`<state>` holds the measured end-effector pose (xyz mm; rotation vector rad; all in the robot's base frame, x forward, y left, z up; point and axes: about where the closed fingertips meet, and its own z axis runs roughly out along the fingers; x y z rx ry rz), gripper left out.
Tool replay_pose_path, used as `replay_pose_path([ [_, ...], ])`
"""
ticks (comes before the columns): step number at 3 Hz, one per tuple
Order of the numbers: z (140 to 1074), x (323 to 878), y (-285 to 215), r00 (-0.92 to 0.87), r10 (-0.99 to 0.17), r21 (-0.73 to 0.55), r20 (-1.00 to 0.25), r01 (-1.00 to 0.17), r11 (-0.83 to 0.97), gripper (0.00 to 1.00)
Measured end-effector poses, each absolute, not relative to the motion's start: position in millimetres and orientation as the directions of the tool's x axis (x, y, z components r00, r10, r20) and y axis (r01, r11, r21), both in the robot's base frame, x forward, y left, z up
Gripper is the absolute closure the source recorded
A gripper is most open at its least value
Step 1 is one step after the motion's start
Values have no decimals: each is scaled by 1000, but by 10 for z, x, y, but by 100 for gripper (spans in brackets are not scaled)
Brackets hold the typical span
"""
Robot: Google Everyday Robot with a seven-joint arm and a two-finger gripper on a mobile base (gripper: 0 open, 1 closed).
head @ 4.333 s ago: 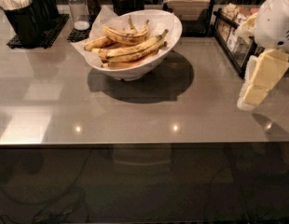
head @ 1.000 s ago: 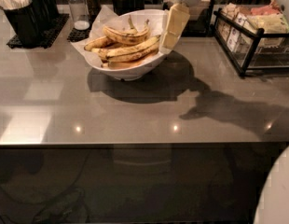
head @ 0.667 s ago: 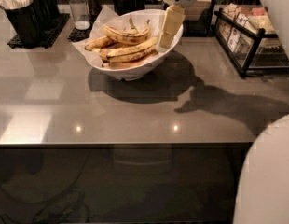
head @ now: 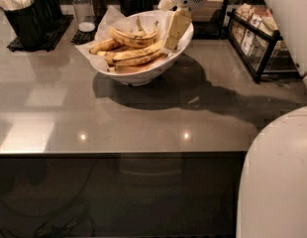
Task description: Pick banana from white bowl
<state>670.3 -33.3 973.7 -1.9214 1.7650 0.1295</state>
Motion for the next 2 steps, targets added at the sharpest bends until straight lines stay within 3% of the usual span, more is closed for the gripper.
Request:
replay_pose_path([
  [2, 9567, 6767, -293, 125, -897, -291, -424, -957, 4, 14],
])
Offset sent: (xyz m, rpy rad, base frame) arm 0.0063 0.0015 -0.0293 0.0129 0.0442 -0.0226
